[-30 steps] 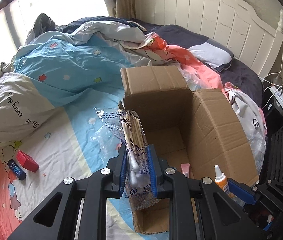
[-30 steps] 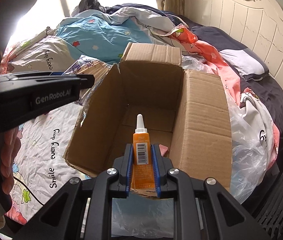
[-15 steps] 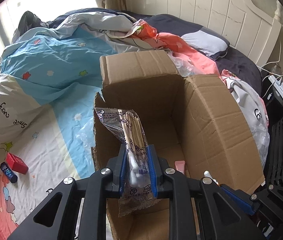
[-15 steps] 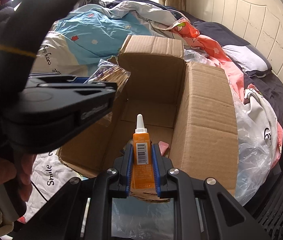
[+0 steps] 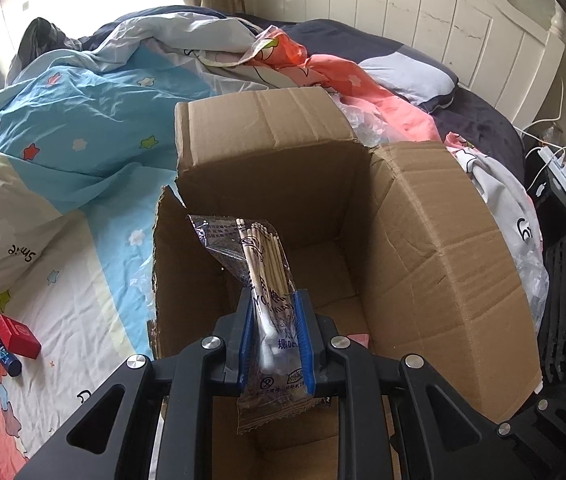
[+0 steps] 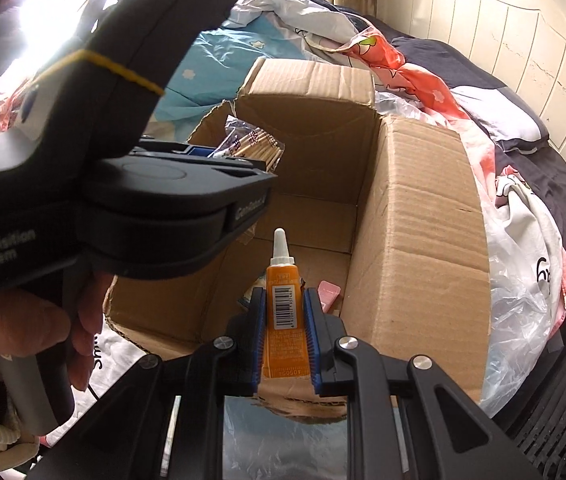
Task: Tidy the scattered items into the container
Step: 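Lower the swab bag and glue tube into the box with both grippers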
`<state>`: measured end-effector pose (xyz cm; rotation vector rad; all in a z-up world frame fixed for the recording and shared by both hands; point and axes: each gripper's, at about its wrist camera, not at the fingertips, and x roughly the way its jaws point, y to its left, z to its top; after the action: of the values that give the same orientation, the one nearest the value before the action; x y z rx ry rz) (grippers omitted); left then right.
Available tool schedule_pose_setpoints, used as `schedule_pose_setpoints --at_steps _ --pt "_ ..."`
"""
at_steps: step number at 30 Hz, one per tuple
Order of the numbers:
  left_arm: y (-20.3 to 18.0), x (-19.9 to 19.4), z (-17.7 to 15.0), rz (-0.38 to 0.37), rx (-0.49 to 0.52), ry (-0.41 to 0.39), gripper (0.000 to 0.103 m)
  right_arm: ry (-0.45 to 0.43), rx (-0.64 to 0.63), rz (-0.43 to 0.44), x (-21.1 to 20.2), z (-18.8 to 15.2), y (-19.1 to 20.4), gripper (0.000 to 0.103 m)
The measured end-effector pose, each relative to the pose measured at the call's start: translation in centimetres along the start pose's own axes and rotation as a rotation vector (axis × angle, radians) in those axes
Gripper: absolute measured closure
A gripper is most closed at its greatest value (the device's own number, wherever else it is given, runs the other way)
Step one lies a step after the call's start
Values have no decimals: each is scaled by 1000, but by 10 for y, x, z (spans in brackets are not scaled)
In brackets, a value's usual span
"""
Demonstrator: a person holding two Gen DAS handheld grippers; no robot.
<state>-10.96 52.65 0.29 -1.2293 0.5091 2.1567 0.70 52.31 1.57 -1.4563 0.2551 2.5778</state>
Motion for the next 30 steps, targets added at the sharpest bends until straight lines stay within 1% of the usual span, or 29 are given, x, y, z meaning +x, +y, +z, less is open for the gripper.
schedule_pose_setpoints --at_steps 14,24,30 --pt "3 19 3 -4 7 12 83 10 -13 7 14 -1 1 86" --pt "6 35 2 -4 0 32 83 18 -22 42 23 -6 3 86" --pt "4 39 3 -12 6 34 83 21 -30 39 27 -6 3 86"
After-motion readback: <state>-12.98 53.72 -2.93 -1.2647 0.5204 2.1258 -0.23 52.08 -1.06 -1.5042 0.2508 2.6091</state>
